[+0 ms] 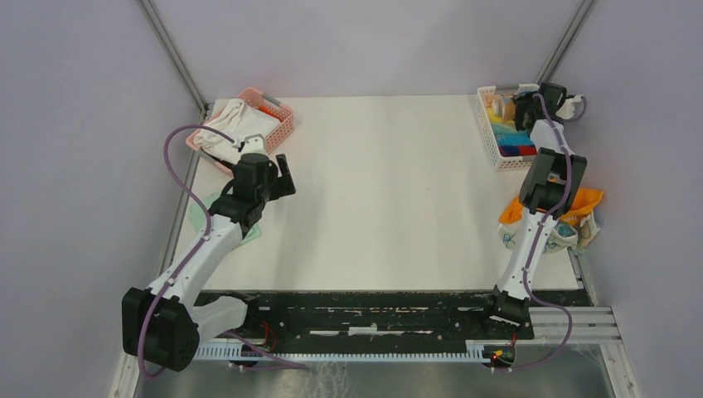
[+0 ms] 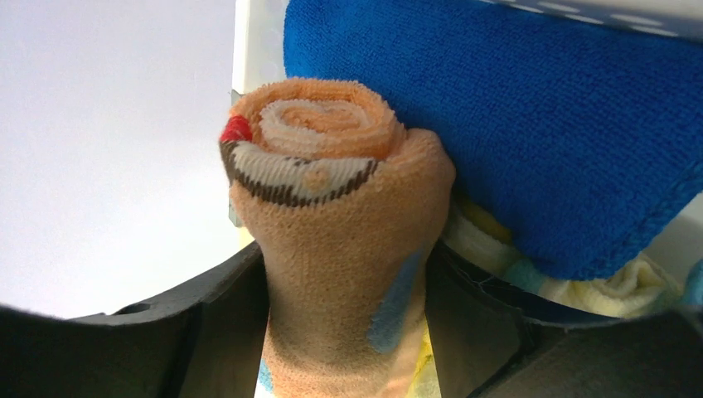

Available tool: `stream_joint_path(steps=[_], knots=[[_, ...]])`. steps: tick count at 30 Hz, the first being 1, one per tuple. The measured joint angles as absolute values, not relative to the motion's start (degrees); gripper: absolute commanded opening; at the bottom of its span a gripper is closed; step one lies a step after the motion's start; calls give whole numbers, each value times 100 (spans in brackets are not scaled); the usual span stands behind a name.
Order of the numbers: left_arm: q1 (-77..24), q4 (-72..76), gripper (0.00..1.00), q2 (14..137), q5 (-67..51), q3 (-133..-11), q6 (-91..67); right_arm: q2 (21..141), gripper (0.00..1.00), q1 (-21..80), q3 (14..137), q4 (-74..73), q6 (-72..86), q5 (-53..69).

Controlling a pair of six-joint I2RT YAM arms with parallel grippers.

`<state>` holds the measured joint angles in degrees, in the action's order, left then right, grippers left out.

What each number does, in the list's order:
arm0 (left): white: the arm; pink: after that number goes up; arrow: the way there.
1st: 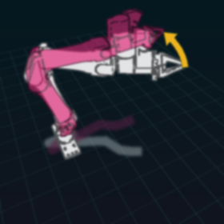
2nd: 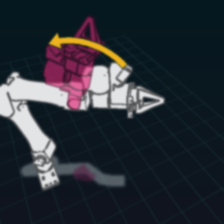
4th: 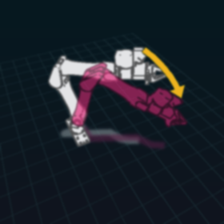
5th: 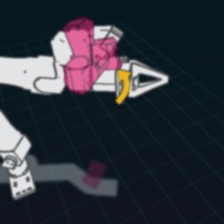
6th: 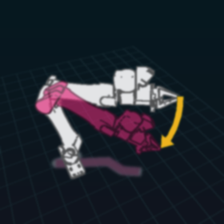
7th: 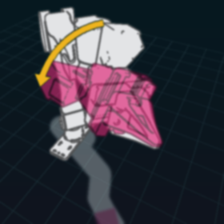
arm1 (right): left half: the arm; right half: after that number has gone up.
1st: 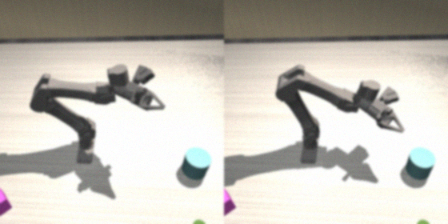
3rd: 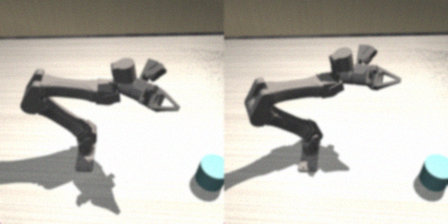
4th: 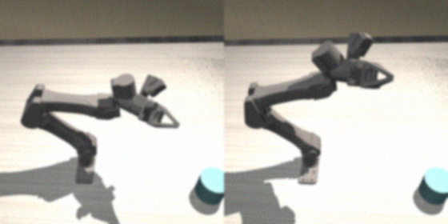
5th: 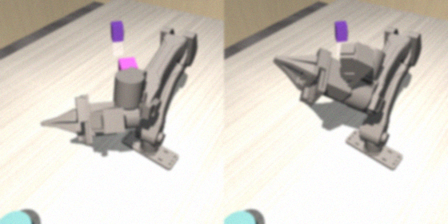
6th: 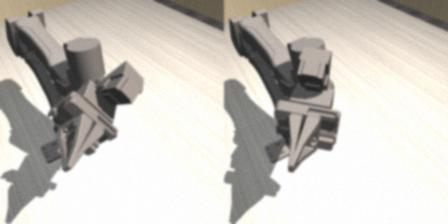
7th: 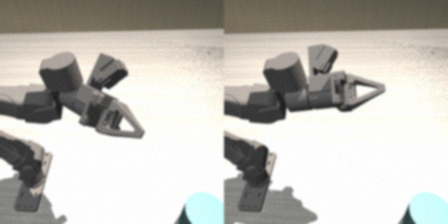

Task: Roll the towels
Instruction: Place the towel in the bin, then pick up the towel at the corner of the board.

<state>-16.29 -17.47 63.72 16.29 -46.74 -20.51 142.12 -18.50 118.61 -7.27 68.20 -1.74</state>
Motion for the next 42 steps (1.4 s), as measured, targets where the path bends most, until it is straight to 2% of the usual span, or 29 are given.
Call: stream_joint_path(steps=[17,25,31,36,42], knots=[[-1629,-1750,91,6184,1608,-4648,-2051,13242,99,-1927,11087,-1256,6716,-217],[-1638,-1752,92,5854,1594,-4639,-2051,12156,98,-2071,10366,-1763,5951,117],[-1909,-1758,92,5505,1643,-4609,-2049,10501,95,-2095,9295,-2740,4729,189],[-2338,-1758,92,5319,1715,-4606,-2049,9008,92,-2064,8038,-3750,3863,-652],[-2749,-1761,92,5315,1833,-4598,-2049,8353,88,-2073,6770,-4134,3577,-1750]])
